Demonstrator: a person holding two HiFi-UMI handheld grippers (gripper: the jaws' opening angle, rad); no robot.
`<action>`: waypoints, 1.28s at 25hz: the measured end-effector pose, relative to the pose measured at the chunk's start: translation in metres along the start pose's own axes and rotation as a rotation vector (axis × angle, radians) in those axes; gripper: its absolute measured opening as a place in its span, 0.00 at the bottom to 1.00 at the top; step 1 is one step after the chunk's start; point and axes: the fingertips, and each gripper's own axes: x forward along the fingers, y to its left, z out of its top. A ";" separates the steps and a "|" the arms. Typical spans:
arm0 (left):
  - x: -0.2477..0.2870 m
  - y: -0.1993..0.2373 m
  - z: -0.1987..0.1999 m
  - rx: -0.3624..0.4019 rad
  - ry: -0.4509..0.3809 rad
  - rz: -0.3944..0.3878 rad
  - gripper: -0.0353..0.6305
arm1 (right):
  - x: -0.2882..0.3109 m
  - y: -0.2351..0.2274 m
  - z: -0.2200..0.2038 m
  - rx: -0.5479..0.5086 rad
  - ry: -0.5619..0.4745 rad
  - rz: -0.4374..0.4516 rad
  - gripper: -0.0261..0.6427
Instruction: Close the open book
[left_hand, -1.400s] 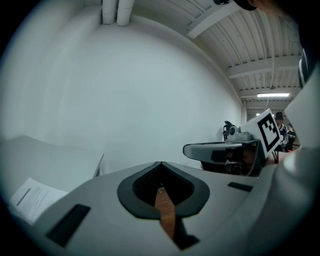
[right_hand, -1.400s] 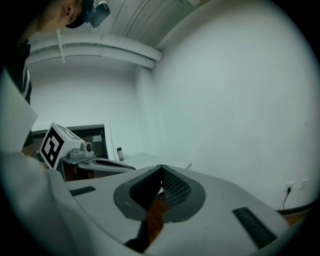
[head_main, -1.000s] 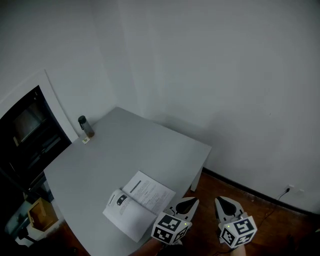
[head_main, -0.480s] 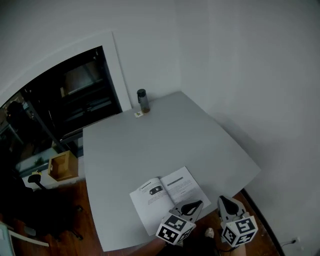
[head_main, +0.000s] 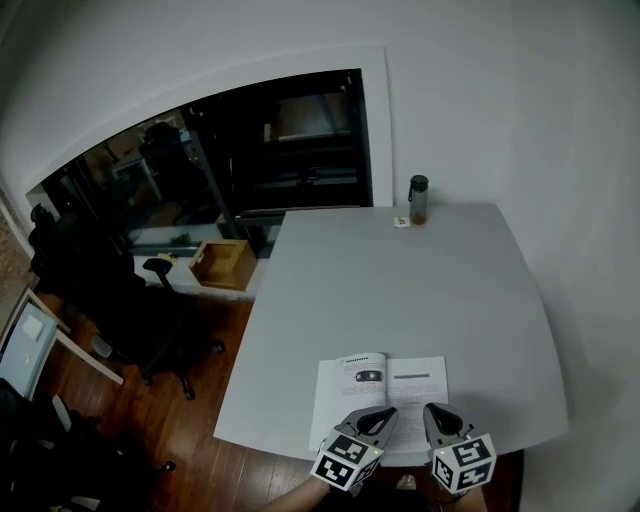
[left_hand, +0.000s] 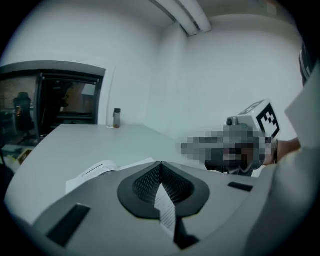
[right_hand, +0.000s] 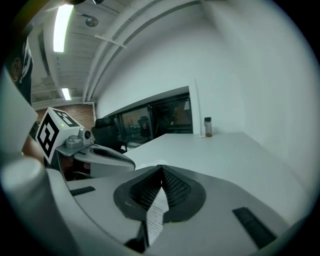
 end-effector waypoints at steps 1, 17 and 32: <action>-0.003 0.004 -0.002 -0.020 -0.005 0.045 0.06 | 0.006 0.002 -0.003 -0.014 0.013 0.046 0.04; -0.068 0.045 -0.077 -0.229 0.002 0.464 0.06 | 0.070 0.062 -0.040 -0.174 0.135 0.342 0.04; -0.101 0.068 -0.136 -0.314 0.081 0.460 0.06 | 0.115 0.073 -0.077 -0.117 0.268 0.156 0.54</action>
